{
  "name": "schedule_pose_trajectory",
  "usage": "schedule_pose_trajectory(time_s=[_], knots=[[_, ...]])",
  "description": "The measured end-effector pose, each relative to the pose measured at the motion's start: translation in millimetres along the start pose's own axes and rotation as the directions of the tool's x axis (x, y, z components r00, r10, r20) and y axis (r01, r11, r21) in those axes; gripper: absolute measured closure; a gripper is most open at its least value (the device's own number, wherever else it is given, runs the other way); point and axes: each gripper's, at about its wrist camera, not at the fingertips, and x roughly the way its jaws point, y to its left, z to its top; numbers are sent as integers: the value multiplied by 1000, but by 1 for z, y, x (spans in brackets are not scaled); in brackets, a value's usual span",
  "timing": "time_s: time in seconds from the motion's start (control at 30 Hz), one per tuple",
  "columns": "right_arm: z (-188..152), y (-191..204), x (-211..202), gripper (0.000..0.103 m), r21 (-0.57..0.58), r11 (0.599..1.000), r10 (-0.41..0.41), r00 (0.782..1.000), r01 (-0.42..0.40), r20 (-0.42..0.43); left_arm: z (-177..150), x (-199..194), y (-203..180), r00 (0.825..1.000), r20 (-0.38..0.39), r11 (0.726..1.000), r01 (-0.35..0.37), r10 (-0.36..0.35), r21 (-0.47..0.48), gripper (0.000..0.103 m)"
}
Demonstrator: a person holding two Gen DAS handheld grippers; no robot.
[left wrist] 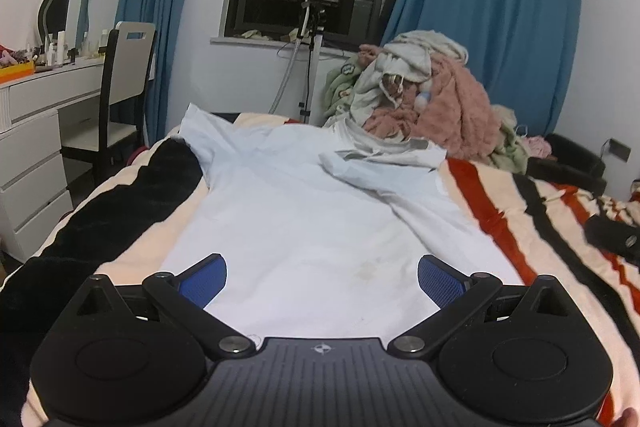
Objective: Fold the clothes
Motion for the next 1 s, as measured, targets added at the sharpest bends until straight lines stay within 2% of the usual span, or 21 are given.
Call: schedule_pose_trajectory(time_s=[0.17,0.73,0.83,1.0], knots=[[0,-6,0,10,21,1000,-8,1000,8,-5,-4,10,3,1000,-29,1000,-6,6,3,1],[6,-26,-5,10,98,995,-28,999,30,-19,-17,19,-9,999,-50,995,6,-1,102,1],[12,-37,-11,10,124,992,-34,999,34,-1,-19,18,-13,998,-60,992,23,-16,122,2],[21,-57,-20,10,168,985,-46,999,41,28,-27,16,-30,992,-88,980,99,-85,171,6]])
